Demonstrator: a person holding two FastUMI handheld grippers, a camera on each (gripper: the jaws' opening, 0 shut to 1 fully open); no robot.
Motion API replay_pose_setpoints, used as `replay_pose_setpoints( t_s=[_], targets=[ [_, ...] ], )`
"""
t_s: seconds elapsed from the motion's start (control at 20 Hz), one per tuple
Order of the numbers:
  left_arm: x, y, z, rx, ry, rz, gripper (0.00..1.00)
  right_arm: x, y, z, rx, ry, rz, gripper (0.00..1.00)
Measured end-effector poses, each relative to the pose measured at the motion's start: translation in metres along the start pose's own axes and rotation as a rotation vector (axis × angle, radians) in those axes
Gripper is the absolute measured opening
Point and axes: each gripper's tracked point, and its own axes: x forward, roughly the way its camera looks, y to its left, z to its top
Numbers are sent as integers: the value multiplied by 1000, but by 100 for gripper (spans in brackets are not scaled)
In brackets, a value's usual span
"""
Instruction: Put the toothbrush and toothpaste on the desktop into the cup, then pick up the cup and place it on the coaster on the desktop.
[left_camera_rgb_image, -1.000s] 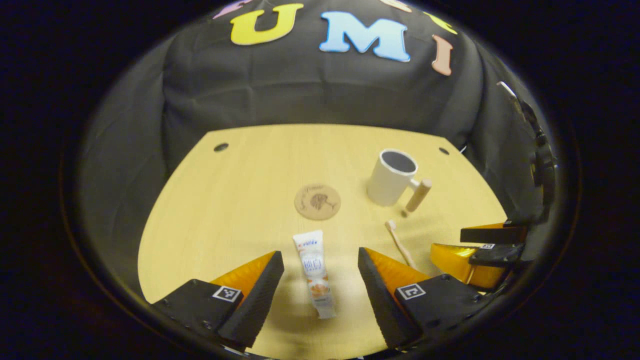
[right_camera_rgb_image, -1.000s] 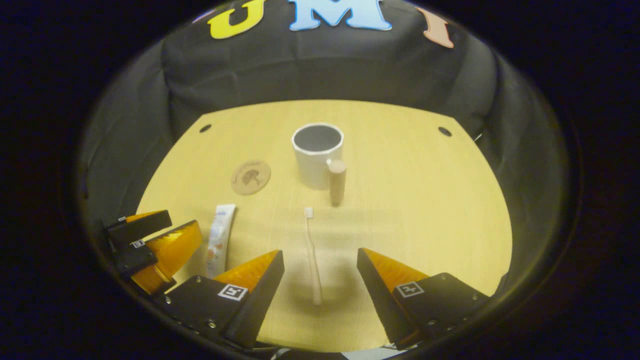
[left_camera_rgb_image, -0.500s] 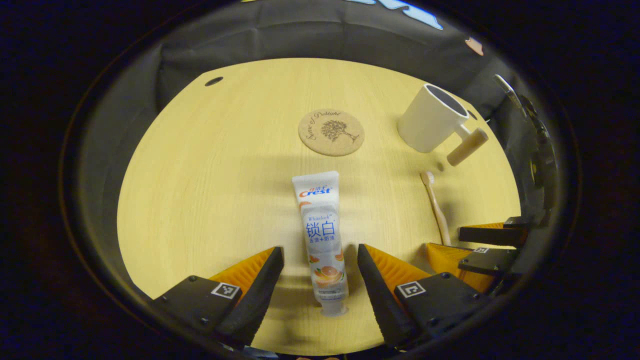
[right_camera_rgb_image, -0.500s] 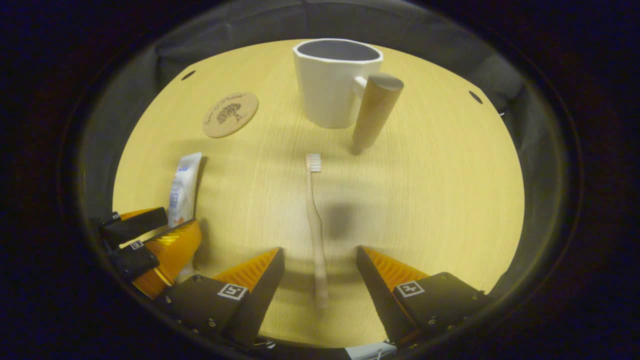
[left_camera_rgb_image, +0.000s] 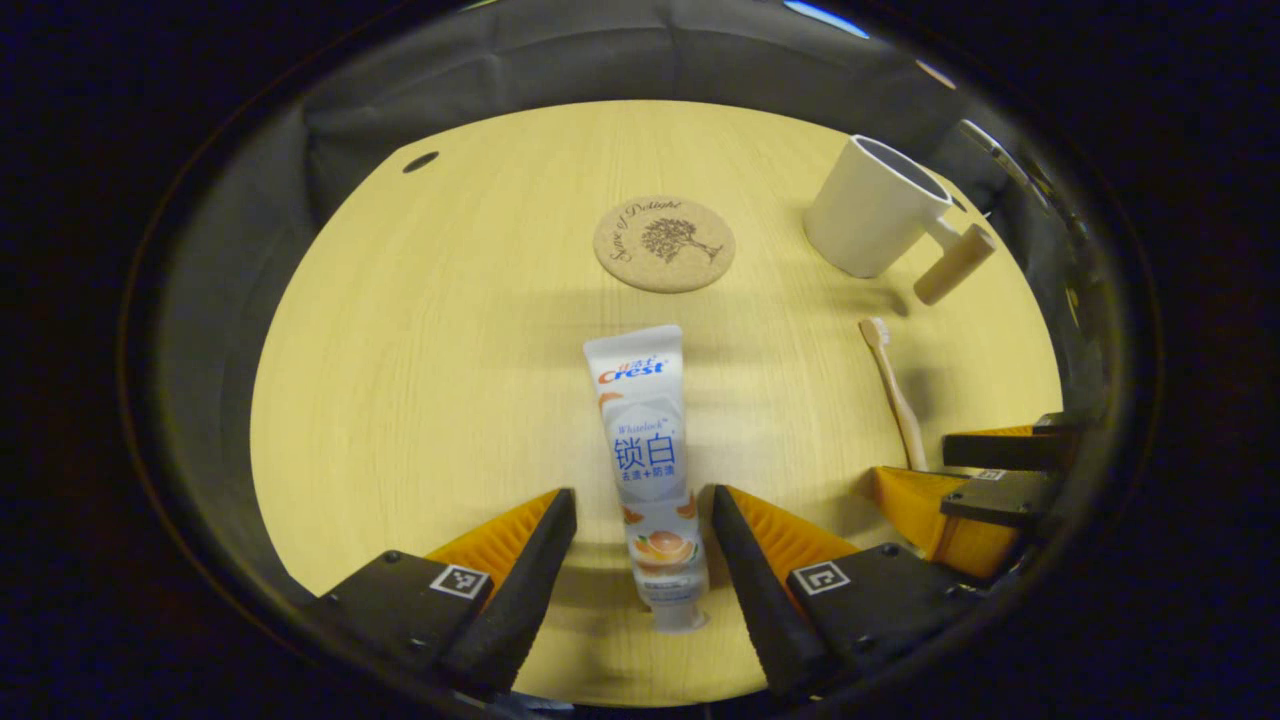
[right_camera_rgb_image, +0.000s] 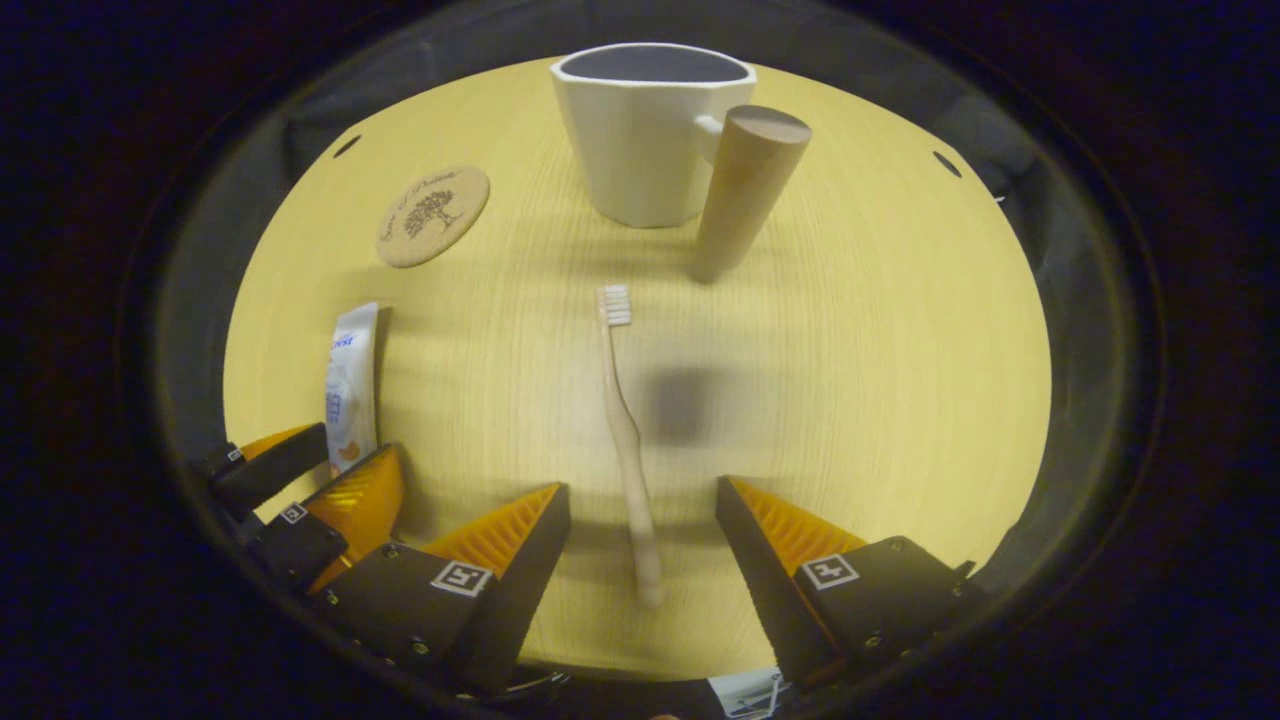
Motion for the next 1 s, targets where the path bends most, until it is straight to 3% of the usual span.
replay_pose_setpoints(
  t_s=[0.05, 0.1, 0.15, 0.2, 0.3, 0.35, 0.4, 0.45, 0.5, 0.85, 1.0],
  targets=[
    [0, 0, 2, 0, -6, 0, 92, 0, 0, 1, 15, 1, -5, 96],
    [0, 0, 3, -3, -7, 1, 74, -1, -1, 1, 31, 9, -8, 87],
    [0, 2, 3, -6, -6, 1, 70, -1, 0, 0, 40, 12, -2, 84],
    [0, 2, 2, -2, -5, -4, 55, 1, -2, 2, 48, 16, -8, 72],
    [0, 3, 4, 16, 4, -5, 46, -2, -5, 2, 57, 18, -10, 33],
    [0, 3, 3, 14, 10, -3, 46, -1, -8, 3, 60, 10, -14, 27],
    [0, 3, 3, 16, 7, -5, 38, 0, -7, 4, 69, 10, -4, 9],
    [0, 4, 3, 14, 8, -7, 38, -1, -8, 3, 65, 8, 4, 7],
    [-1, 3, 4, 16, 4, -13, 31, -2, -9, 4, 59, 6, 11, 7],
    [-4, 3, 1, 0, -12, -49, 31, -5, -10, -4, 75, -60, 65, 7],
    [-8, 9, -2, -21, -24, -52, 31, -20, -14, -9, 66, -108, 77, 2]
  ],
)
